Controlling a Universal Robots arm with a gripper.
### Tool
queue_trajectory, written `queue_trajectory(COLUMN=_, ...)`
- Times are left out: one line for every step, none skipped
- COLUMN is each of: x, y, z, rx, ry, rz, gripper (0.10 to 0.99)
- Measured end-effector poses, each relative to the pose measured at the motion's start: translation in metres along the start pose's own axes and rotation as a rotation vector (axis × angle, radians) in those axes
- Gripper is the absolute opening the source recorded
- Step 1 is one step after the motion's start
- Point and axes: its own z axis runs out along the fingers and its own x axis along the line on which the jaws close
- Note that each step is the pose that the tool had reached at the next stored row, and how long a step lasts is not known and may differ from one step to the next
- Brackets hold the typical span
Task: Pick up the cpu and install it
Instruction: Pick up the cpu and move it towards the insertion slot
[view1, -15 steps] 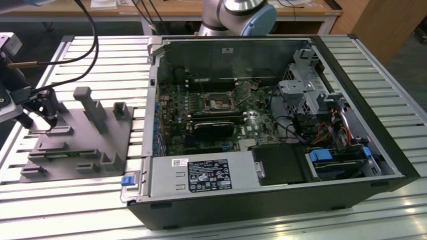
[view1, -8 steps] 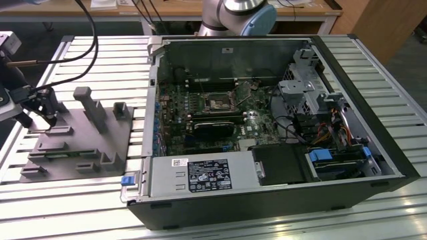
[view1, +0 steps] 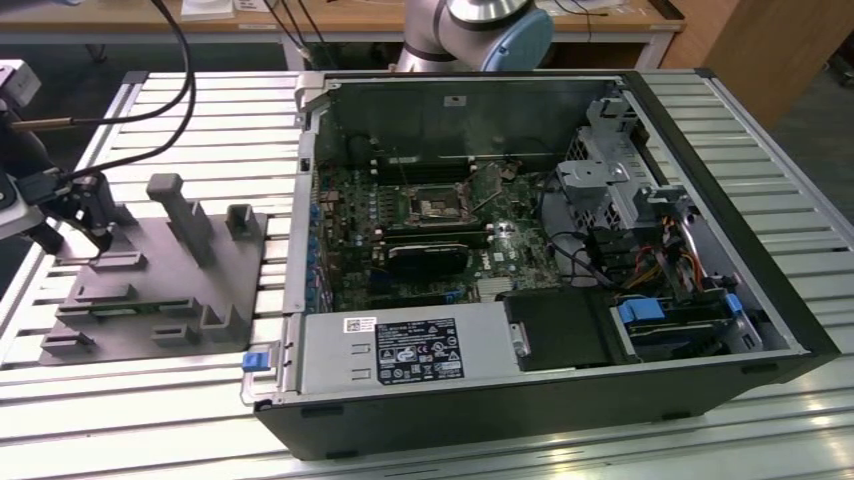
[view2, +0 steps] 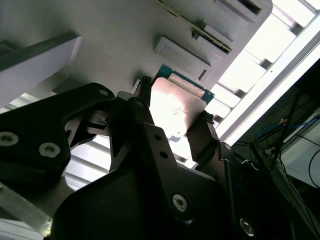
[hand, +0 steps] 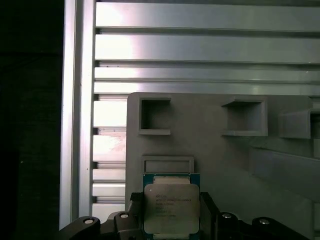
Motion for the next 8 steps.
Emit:
queue_trajectory(x=0.0, y=0.0, z=-0.0003, rx=0.0, ry=-0.0001, rz=0.0, gripper=0.537)
queue_trajectory(x=0.0, y=0.0, z=-0.0008, rx=0.0, ry=0.0001, rz=0.0, gripper=0.537)
queue_trajectory(x=0.0, y=0.0, z=-0.0013, rx=0.0, ry=0.0002, rz=0.0, gripper=0.537)
queue_trajectory(x=0.0, y=0.0, z=-0.0017, rx=0.0, ry=0.0001, rz=0.0, gripper=0.537)
queue_trajectory(x=-0.0001, y=0.0001, z=-0.0022, rx=0.0, ry=0.0001, rz=0.0, gripper=0.537)
queue_trajectory(x=0.0, y=0.0001, z=-0.0027, rx=0.0, ry=0.0001, rz=0.0, gripper=0.537)
queue_trajectory(x=-0.0001, y=0.0001, z=-0.0031, rx=0.0, ry=0.0001, rz=0.0, gripper=0.537)
queue_trajectory(x=-0.0001, y=0.0001, z=-0.0034, rx=0.0, ry=0.0, rz=0.0, gripper=0.537)
